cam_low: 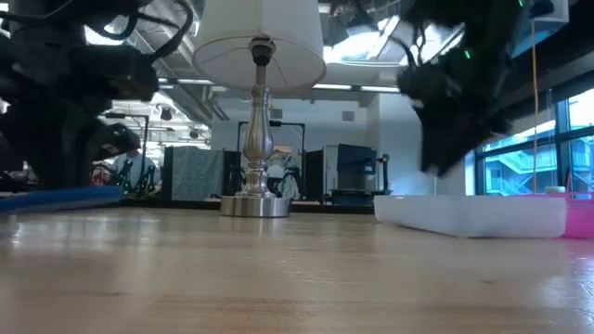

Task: Pick & place school supplies into a supply box
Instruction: Put the blue scissors into the supply box

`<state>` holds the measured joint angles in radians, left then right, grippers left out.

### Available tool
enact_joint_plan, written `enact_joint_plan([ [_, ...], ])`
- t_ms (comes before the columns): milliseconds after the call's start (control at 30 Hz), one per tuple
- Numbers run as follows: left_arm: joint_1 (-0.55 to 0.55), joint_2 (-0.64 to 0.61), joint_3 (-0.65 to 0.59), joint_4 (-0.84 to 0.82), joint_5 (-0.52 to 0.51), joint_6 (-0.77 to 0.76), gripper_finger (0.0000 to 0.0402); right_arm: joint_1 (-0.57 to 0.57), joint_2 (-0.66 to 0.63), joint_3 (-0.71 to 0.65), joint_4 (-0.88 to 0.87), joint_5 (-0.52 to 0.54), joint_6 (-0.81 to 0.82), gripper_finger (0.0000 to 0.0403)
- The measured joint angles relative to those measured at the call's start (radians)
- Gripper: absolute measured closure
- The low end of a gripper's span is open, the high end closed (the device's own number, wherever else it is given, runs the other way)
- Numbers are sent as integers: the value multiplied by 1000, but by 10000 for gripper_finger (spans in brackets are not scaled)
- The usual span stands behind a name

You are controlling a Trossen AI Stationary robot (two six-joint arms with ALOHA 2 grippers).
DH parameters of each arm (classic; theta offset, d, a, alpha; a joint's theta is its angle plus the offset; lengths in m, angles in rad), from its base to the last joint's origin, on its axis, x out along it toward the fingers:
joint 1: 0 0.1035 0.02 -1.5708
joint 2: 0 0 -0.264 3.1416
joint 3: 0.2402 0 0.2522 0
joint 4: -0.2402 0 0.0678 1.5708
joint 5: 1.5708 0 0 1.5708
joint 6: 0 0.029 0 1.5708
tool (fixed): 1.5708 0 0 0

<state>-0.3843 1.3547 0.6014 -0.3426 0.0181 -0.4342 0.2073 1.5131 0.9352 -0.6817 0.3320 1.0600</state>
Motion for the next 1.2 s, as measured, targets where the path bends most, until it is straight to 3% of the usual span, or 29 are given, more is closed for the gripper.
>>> enact_joint_plan([
  [200,0,0,0,183,-16,66,388,51,0,54,284,25,-184,229],
  [300,0,0,0,281,-40,135,388,64,0,55,467,-19,-311,229],
  [533,0,0,0,541,-51,329,388,113,0,55,701,-112,-908,229],
  [767,0,0,0,617,34,322,387,166,0,55,818,-89,-1306,229],
  [867,0,0,0,617,36,315,386,176,0,55,852,-89,-1407,229],
  [1067,35,0,0,657,45,308,385,175,49,57,858,-93,-1459,229],
  [1200,85,0,0,694,129,276,385,177,110,99,850,-97,-1547,229],
])
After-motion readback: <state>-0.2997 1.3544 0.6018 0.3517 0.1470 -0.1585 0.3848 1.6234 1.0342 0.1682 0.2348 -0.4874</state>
